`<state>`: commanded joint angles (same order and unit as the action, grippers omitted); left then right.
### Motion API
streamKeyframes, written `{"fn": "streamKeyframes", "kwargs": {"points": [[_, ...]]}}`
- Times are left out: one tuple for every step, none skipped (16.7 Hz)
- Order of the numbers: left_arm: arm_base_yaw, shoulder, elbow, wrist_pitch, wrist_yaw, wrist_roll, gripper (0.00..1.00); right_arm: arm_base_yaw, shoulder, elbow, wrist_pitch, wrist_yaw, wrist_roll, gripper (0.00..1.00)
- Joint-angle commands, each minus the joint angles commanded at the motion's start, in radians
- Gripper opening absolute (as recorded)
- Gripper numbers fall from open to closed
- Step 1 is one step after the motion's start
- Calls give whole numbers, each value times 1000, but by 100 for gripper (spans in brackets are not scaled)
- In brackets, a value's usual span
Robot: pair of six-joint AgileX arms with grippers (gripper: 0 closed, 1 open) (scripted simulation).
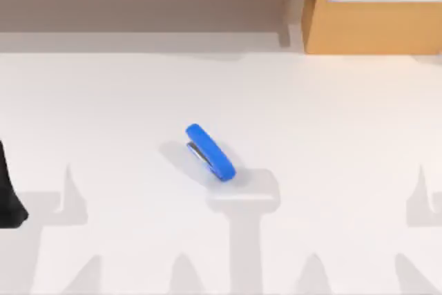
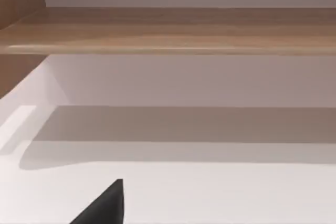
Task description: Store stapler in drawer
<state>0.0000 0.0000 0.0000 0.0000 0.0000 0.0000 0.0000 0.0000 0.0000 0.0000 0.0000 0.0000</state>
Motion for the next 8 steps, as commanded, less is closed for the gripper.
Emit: {"fn": "streamKeyframes", "kwargs": {"points": [[0,0,0,0,0,0,100,0,0,0,0,0,0,100],[0,0,0,0,0,0,100,0,0,0,0,0,0,100],[0,0,0,0,0,0,100,0,9,5,6,2,-6,100],[0,0,0,0,0,0,100,1,27,14,17,4,-20,100],[0,0,0,0,0,0,100,2,54,28,33,8,-39,100],[0,0,0,0,0,0,100,3,90,45,54,13,-65,100],[0,0,0,0,0,0,100,6,134,66,80,19,-97,100],[0,0,0,0,0,0,100,9,187,90,110,25,-134,100]]}}
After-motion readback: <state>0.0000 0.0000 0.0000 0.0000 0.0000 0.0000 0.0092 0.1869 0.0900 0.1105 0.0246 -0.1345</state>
